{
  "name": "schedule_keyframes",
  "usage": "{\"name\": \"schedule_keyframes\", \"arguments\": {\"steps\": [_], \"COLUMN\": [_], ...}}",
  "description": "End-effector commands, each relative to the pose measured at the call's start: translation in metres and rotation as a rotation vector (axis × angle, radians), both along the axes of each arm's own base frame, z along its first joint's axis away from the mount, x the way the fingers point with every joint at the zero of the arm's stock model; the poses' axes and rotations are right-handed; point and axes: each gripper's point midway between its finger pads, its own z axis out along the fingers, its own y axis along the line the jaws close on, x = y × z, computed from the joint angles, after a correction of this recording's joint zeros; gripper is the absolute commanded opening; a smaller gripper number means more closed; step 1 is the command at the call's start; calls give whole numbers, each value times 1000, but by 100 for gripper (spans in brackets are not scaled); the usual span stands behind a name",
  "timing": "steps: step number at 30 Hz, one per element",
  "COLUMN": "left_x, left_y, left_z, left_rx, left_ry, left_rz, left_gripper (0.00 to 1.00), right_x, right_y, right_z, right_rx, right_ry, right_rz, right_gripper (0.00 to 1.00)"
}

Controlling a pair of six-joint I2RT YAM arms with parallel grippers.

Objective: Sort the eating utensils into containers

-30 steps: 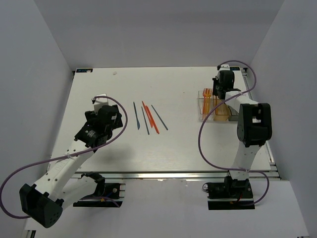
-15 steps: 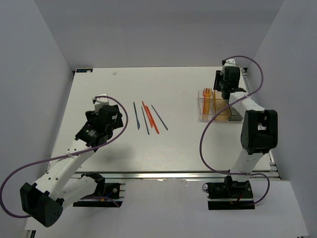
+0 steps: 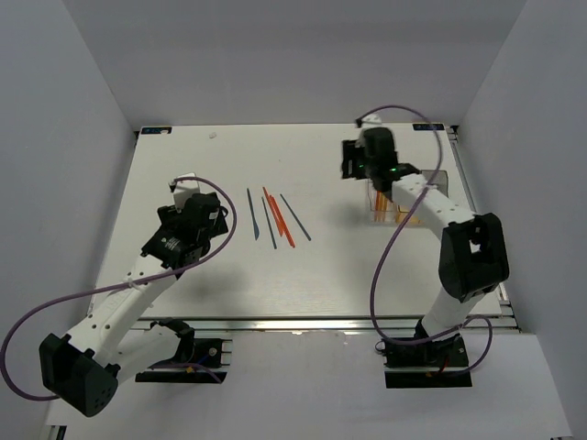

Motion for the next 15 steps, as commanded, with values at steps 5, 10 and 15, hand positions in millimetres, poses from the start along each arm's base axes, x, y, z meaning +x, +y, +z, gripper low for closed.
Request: {"name": "schedule_keyframes", "arguments": {"steps": [5, 10, 15], "left_x": [17, 41, 83], "left_y": [-12, -34, -67], "left_z": [2, -7, -23], "left_rx": [-86, -141, -183], "left_ry": [-2, 14, 43], "left_rz": [72, 55, 6], "left_gripper": [98, 98, 84], "right_x": [-59, -76, -88], "right_y": [144, 184, 151], "right_z": [-6, -48, -39], "right_rx": [73, -40, -23], "right_ry": [112, 224, 213], "right_rz": [234, 267, 121], "right_gripper": [47, 40, 45]}}
